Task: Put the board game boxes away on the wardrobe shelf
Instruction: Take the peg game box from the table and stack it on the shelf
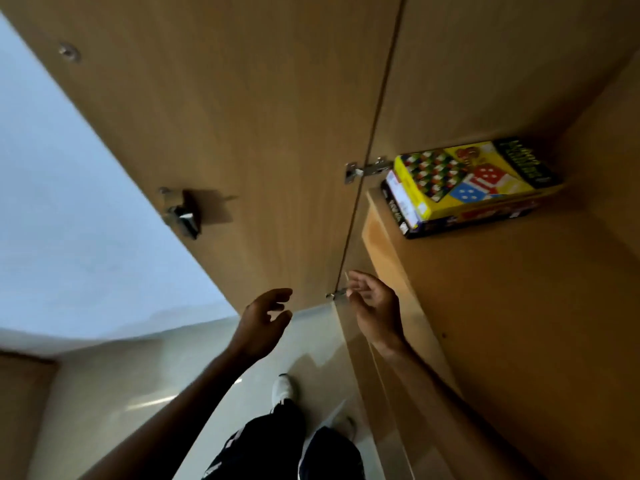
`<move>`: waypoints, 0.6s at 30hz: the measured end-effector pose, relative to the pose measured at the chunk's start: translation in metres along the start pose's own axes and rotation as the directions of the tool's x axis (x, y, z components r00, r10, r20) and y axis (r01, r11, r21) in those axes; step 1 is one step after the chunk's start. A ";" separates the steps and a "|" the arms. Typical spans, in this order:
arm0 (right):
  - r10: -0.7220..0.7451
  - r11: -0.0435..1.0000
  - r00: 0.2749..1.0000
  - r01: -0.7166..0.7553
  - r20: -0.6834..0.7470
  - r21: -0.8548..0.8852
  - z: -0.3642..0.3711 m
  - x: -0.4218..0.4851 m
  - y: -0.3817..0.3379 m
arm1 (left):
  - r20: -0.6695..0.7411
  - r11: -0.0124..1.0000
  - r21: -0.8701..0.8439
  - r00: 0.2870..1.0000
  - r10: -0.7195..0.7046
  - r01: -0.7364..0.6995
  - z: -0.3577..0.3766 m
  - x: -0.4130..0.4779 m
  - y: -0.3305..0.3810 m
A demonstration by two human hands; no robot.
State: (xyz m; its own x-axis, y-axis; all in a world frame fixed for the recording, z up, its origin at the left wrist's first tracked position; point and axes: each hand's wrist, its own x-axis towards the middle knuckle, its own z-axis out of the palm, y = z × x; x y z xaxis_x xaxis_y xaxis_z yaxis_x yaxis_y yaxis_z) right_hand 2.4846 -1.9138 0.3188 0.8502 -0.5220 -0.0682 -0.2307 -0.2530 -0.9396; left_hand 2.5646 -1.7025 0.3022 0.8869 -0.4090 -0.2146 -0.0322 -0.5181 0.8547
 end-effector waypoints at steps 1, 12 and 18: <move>0.004 1.000 1.000 -0.004 0.027 -0.006 0.010 -0.008 0.000 | -0.019 1.000 -0.021 1.000 -0.018 0.017 -0.007 -0.010 -0.009; -0.053 0.991 0.897 0.101 0.440 -0.087 0.194 -0.110 -0.051 | -0.333 0.957 -0.243 0.913 -0.237 0.160 -0.143 -0.152 -0.117; -0.080 0.986 0.792 0.152 0.606 -0.068 0.322 -0.177 -0.093 | -0.471 0.945 -0.263 0.830 -0.300 0.193 -0.235 -0.240 -0.189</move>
State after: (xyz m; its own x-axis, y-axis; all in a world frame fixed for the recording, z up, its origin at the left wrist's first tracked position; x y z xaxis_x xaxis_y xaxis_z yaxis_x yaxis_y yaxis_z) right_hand 2.5074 -1.5358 0.3100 0.9782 0.1003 -0.1817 -0.1304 -0.3840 -0.9141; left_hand 2.4658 -1.3295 0.3029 0.9624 0.1697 -0.2119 0.2616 -0.3712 0.8909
